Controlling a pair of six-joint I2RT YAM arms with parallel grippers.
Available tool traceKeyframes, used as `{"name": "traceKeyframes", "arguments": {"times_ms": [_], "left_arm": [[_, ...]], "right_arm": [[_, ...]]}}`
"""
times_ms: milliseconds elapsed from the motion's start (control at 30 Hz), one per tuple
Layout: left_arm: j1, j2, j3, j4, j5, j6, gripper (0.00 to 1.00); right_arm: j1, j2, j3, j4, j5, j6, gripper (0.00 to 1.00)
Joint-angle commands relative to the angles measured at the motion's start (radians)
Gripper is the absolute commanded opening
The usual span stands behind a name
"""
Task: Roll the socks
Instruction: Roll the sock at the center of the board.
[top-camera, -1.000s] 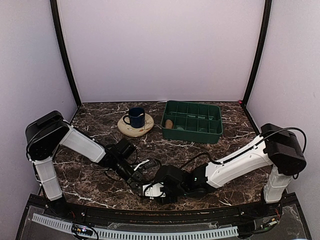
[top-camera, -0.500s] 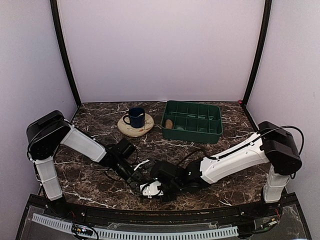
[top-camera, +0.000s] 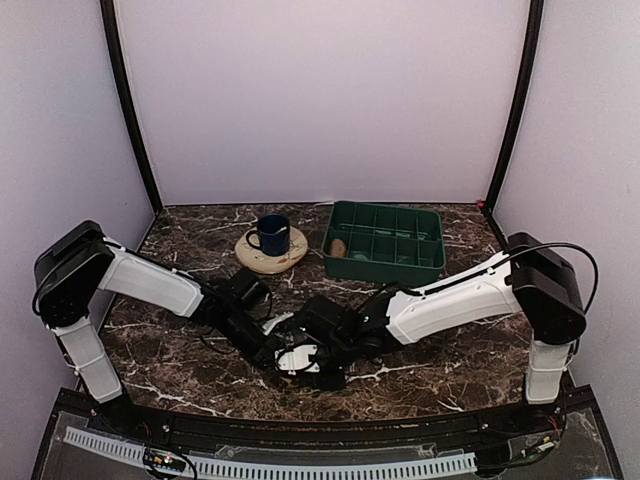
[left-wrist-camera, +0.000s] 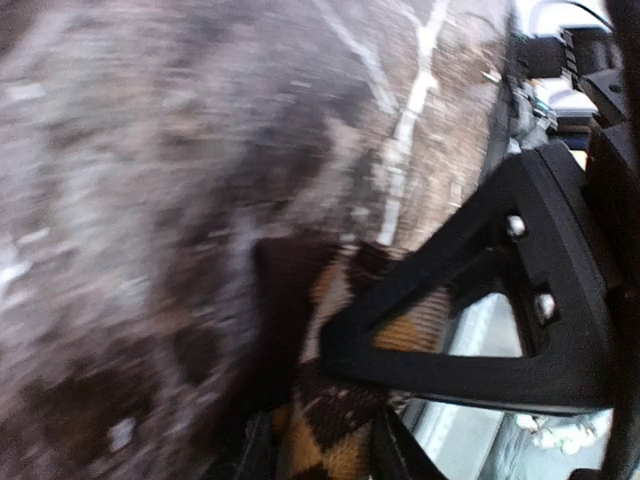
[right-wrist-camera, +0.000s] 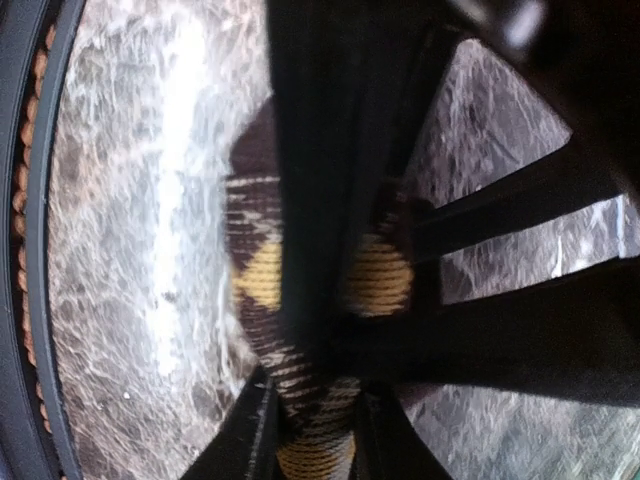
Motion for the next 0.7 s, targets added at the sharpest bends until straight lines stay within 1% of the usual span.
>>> {"name": "traceKeyframes", "arguments": {"times_ms": [0, 133, 333, 467, 533, 667], "left_arm": [[0.034, -0.062, -0.025, -0.138, -0.276, -0.058, 0.38], [0.044, -0.116, -0.025, -0.155, -0.350, -0.095, 0.40], [0.048, -0.192, -0.045, -0.129, -0.420, -0.134, 0.45], [0.048, -0.266, -0.093, -0.076, -0.469, -0.152, 0.45], [0.048, -0.311, -0.127, -0.041, -0.496, -0.168, 0.47], [0.048, -0.389, -0.197, 0.041, -0.521, -0.192, 0.47]], "right_arm": [[-0.037, 0.099, 0.020, -0.105, -0.080, 0.075, 0.09], [-0.062, 0.119, 0.055, -0.146, -0.154, 0.112, 0.09], [-0.096, 0.135, 0.083, -0.181, -0.257, 0.165, 0.09], [-0.110, 0.147, 0.097, -0.193, -0.300, 0.185, 0.09], [-0.118, 0.157, 0.106, -0.201, -0.317, 0.191, 0.09], [-0.126, 0.183, 0.123, -0.223, -0.345, 0.199, 0.08]]}}
